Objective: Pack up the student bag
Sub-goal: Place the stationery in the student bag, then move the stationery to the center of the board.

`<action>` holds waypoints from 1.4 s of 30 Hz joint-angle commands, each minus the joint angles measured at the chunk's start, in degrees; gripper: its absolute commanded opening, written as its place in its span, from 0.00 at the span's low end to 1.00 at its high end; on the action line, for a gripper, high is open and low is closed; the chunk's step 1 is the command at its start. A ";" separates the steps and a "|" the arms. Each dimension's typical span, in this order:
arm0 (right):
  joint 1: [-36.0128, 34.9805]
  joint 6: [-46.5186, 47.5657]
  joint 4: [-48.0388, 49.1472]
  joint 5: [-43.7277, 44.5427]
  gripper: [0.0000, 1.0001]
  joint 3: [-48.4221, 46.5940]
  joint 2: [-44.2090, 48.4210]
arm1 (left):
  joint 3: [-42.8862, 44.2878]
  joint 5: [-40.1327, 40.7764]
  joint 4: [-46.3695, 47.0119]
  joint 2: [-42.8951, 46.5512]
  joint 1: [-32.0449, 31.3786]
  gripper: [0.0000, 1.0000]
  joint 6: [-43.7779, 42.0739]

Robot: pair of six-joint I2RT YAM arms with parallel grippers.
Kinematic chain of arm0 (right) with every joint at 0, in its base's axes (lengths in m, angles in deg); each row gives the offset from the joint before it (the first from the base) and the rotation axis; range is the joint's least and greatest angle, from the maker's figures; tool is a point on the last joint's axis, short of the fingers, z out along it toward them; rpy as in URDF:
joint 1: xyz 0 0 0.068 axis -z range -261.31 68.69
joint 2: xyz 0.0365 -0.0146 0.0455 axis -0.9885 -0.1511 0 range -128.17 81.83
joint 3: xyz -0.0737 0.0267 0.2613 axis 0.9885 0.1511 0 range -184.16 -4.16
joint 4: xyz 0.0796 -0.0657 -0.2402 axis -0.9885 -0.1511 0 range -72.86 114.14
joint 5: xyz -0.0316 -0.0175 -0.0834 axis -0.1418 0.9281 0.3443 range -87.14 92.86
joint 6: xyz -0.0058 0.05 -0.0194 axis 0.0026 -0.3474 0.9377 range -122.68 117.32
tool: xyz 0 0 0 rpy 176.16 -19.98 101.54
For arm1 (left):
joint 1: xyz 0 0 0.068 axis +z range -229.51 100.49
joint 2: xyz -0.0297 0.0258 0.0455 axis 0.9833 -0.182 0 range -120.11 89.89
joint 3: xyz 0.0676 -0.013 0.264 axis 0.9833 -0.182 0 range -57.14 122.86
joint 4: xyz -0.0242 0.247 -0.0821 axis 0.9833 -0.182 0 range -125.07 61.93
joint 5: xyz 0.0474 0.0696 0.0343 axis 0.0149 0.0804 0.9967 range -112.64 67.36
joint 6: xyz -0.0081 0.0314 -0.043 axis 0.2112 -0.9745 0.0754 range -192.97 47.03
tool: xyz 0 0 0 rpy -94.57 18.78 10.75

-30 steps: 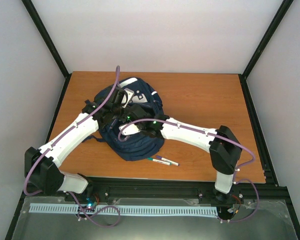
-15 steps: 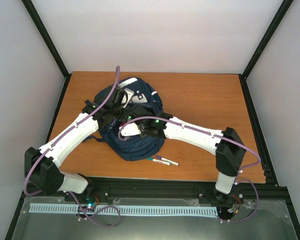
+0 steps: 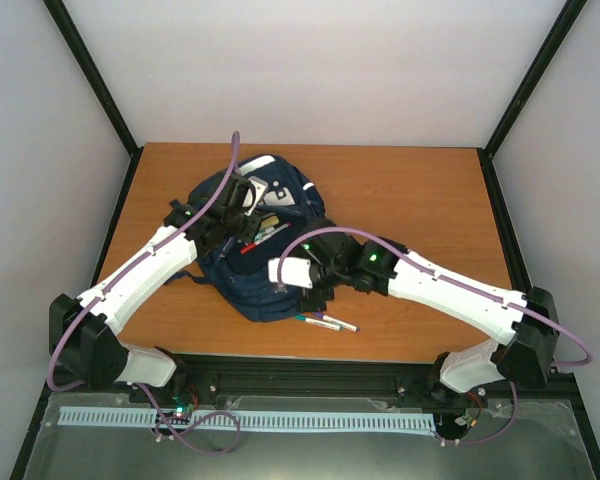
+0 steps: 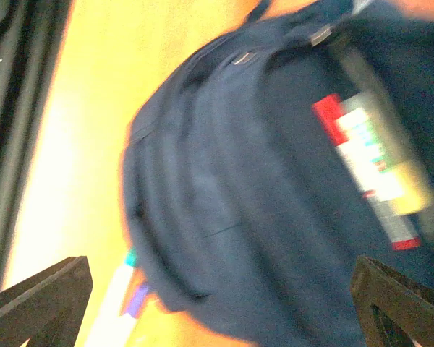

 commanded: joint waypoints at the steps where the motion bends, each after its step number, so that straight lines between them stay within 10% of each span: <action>1: 1.99 -7.84 -5.79 -11.62 1.00 9.64 0.38 | 3.38 1.14 1.45 0.49 0.77 0.12 1.20; 6: 2.31 -7.22 -7.39 -14.96 0.97 18.26 0.82 | 3.35 1.18 1.47 0.65 0.77 0.12 1.20; 20: 3.63 -12.57 0.49 -3.28 0.43 22.61 -6.30 | 3.44 0.46 1.30 0.21 0.77 0.12 1.42; 42: 4.43 -14.70 3.61 2.28 0.29 18.92 -17.59 | 3.60 -0.85 1.28 0.61 0.78 0.12 1.73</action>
